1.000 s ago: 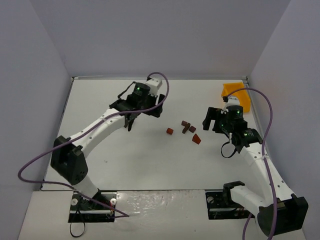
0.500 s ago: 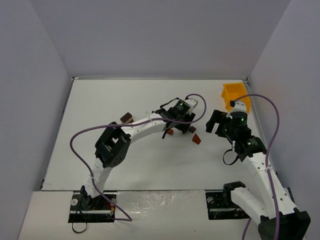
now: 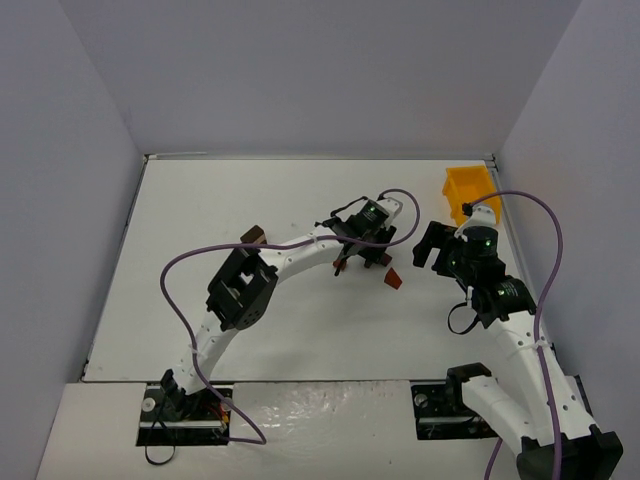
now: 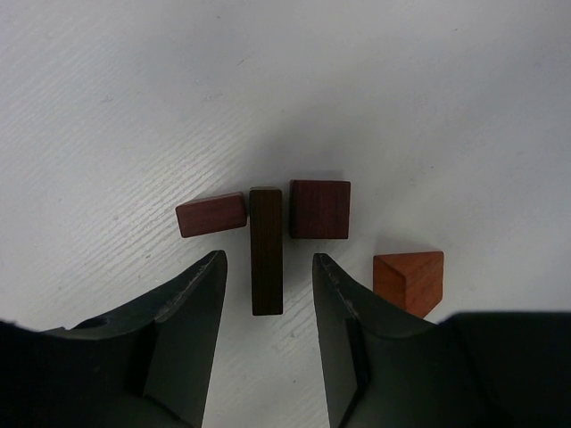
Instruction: Build the wood block tower
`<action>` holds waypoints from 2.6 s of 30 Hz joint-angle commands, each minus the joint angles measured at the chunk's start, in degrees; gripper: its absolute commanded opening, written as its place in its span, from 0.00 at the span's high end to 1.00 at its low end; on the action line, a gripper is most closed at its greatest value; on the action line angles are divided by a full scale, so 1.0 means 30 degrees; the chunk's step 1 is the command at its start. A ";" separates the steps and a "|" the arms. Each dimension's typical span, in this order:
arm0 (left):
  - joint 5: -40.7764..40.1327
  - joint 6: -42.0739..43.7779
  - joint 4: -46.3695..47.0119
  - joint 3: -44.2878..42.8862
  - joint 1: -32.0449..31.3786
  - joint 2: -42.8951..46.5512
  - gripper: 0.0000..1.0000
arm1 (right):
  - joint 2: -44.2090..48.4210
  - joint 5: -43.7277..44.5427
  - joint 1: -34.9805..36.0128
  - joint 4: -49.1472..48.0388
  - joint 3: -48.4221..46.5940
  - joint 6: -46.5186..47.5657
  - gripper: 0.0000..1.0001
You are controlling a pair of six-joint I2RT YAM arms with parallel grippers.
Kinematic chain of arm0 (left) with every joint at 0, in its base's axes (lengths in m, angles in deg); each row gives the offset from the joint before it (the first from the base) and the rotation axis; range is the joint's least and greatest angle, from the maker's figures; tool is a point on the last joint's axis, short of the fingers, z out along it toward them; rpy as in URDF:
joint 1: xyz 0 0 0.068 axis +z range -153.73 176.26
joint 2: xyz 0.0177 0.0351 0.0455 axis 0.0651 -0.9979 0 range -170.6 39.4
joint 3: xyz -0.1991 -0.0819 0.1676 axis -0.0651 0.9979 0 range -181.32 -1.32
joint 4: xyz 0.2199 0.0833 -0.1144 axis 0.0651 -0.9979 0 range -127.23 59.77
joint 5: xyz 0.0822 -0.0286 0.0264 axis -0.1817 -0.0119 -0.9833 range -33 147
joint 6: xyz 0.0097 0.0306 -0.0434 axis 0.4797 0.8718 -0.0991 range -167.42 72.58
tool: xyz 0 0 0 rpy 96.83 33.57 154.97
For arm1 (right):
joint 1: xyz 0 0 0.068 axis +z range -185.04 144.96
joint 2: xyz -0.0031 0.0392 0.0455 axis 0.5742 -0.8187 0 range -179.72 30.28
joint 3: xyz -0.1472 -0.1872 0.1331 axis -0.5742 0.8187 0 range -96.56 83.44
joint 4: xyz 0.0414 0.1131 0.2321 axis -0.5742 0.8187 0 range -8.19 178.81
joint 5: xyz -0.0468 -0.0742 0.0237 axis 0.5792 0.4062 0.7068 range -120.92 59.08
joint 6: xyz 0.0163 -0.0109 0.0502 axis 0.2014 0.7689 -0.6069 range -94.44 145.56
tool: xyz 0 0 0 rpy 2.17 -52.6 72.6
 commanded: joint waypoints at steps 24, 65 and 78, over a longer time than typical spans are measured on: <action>-0.0369 -0.0103 -0.0347 -0.0619 -0.0237 0.0166 0.82 | 0.0429 0.0293 -0.0088 -0.0545 0.0195 0.0033 0.13; -1.3621 -0.1400 -0.2058 1.5023 -0.1109 1.0664 1.00 | -0.0186 -0.0042 -0.0066 -0.0627 -0.0135 0.0767 0.13; -1.3080 -0.4330 -0.3260 1.4030 -0.3136 0.8368 0.69 | -0.0412 -0.0167 -0.0079 -0.0635 0.0078 0.0722 0.13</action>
